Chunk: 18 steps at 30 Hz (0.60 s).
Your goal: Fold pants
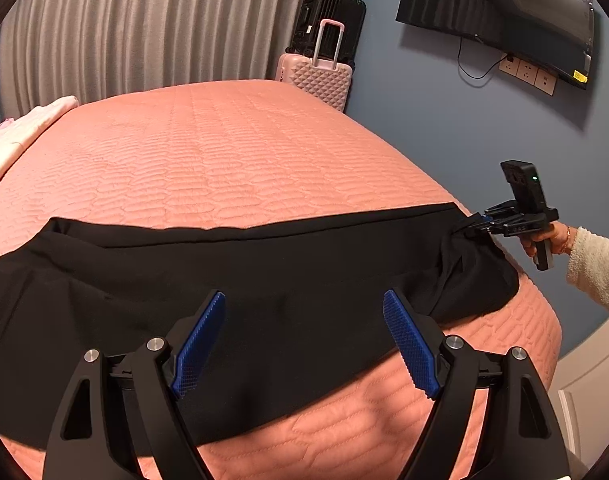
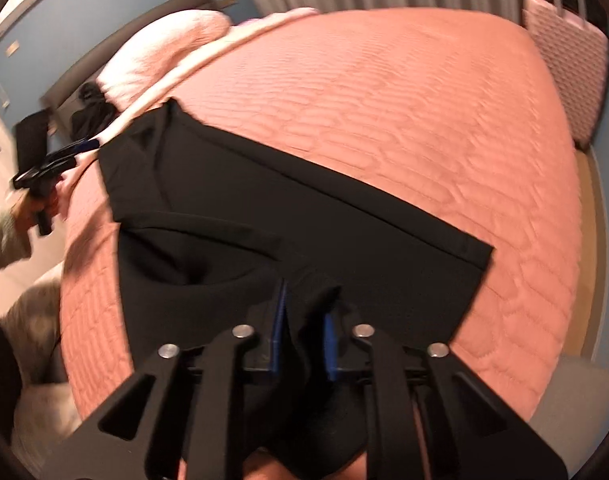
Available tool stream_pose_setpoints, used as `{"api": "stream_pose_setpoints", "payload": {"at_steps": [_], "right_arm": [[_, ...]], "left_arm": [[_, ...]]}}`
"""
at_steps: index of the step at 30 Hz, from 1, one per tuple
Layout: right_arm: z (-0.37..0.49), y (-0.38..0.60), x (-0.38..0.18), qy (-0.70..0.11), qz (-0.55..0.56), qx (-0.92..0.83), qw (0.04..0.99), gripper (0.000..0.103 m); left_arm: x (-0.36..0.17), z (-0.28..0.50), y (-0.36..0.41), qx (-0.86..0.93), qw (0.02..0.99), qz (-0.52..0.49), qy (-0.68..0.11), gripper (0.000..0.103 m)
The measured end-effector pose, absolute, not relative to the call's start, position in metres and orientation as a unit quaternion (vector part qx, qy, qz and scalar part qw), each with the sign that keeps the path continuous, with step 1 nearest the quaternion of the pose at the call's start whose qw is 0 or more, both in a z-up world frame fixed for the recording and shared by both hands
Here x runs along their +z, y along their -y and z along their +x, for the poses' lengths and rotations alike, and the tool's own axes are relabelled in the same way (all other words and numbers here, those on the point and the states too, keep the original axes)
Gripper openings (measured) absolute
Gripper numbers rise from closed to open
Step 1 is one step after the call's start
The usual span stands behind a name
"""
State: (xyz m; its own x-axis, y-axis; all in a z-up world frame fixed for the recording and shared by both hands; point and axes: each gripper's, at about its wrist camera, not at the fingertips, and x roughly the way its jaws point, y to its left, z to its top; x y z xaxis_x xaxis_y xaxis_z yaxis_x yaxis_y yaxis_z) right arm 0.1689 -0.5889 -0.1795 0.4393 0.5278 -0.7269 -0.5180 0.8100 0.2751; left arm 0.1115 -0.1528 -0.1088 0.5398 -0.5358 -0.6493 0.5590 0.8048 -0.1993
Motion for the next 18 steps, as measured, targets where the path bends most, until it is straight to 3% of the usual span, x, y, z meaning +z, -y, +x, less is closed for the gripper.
{"api": "stream_pose_setpoints", "payload": {"at_steps": [7, 12, 15, 18], "right_arm": [[0.173, 0.591, -0.103, -0.344, -0.084, 0.276, 0.893, 0.003], [0.151, 0.578, -0.003, -0.185, -0.215, 0.237, 0.929, 0.003], [0.117, 0.561, -0.018, -0.180, -0.286, 0.259, 0.905, 0.004], [0.112, 0.575, -0.103, -0.305, -0.266, 0.245, 0.881, 0.010]], "left_arm": [[-0.102, 0.116, 0.163, -0.307, 0.883, 0.016, -0.355, 0.080], [-0.085, 0.115, 0.162, -0.292, 0.896, 0.014, -0.333, 0.080], [-0.081, 0.112, 0.161, -0.287, 0.902, 0.014, -0.322, 0.084], [-0.084, 0.112, 0.159, -0.280, 0.904, 0.012, -0.323, 0.084]]}}
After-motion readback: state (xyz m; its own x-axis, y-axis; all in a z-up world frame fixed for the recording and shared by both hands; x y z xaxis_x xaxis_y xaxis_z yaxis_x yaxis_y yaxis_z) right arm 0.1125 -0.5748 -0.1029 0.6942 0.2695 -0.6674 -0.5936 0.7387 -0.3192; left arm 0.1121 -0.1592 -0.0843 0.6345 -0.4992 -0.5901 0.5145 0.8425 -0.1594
